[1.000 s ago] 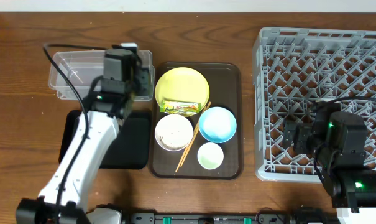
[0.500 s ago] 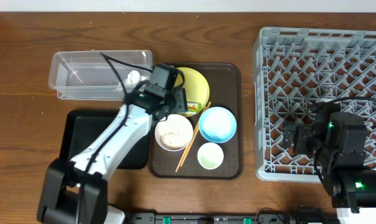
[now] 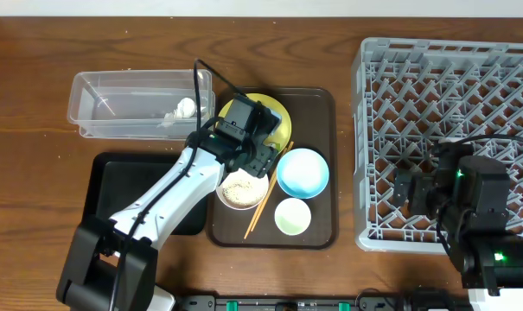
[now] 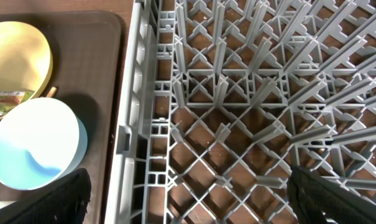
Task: Sort waste into correct bins and load items into the dishwasher rack
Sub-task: 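Move the left gripper to the plate and grasp the snack wrapper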
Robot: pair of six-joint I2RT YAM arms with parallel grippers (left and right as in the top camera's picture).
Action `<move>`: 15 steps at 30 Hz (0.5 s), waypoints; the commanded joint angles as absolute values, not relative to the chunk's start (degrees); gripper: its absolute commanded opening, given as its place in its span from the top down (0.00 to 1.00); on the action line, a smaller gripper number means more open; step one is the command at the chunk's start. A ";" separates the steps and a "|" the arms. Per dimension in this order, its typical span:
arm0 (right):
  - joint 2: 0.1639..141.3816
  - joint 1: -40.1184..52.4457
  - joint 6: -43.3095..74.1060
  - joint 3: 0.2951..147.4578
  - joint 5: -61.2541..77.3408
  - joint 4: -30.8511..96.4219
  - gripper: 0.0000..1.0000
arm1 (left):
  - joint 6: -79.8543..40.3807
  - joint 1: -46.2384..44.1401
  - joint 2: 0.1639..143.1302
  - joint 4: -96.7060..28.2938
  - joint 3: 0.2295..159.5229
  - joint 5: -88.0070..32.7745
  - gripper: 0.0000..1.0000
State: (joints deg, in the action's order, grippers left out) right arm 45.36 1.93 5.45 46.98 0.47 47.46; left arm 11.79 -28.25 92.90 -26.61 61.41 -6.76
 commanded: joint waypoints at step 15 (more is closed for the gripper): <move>45.23 1.56 5.74 48.23 0.71 47.59 0.01 | 28.93 -28.21 98.94 -26.04 61.19 -6.85 0.25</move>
